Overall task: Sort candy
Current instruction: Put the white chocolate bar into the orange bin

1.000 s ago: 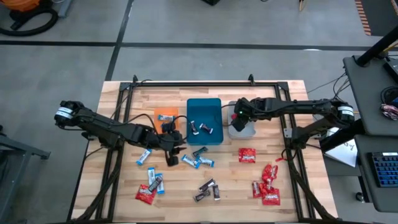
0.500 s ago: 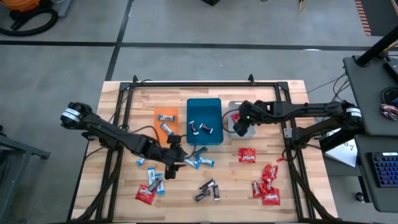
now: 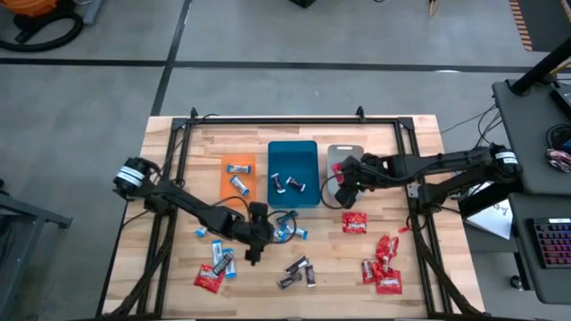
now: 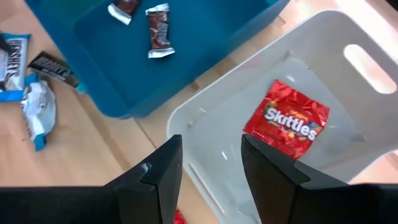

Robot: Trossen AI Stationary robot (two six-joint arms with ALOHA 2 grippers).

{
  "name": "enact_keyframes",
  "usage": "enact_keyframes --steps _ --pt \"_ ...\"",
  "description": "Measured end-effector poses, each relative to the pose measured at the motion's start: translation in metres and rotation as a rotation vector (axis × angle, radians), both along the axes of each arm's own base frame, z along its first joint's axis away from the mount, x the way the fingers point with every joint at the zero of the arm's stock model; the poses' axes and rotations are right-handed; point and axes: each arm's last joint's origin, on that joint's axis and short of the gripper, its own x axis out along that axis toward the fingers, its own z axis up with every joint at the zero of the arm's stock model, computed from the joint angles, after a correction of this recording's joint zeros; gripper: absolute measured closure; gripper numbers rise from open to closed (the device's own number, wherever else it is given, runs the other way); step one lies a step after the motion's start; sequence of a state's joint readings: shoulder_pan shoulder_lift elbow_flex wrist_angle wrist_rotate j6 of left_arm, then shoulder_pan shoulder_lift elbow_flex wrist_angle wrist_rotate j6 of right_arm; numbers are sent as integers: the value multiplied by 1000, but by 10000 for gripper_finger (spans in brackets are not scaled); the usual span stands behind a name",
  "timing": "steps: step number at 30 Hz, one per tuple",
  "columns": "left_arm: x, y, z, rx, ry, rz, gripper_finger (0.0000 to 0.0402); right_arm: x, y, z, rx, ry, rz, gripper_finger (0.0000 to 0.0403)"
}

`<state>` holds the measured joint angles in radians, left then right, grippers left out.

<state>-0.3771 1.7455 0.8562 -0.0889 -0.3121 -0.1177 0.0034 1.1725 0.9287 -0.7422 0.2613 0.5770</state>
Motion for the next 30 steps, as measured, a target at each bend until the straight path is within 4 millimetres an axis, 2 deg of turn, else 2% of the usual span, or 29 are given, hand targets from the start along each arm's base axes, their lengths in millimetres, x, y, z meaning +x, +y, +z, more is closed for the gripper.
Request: enact_keyframes --steps 4,11,14,24,30 --pt "1 2 -8 62 4 38 168 0 3 0 0 0 13 246" --pt "2 1 -12 71 10 40 181 0 4 0 3 -2 13 246" --pt "2 1 -12 66 12 36 207 0 4 0 3 -2 13 246" --pt "2 2 -13 73 19 38 333 0 4 0 3 -4 13 246" --pt "3 1 -12 75 14 38 376 2 4 1 3 -22 13 246"
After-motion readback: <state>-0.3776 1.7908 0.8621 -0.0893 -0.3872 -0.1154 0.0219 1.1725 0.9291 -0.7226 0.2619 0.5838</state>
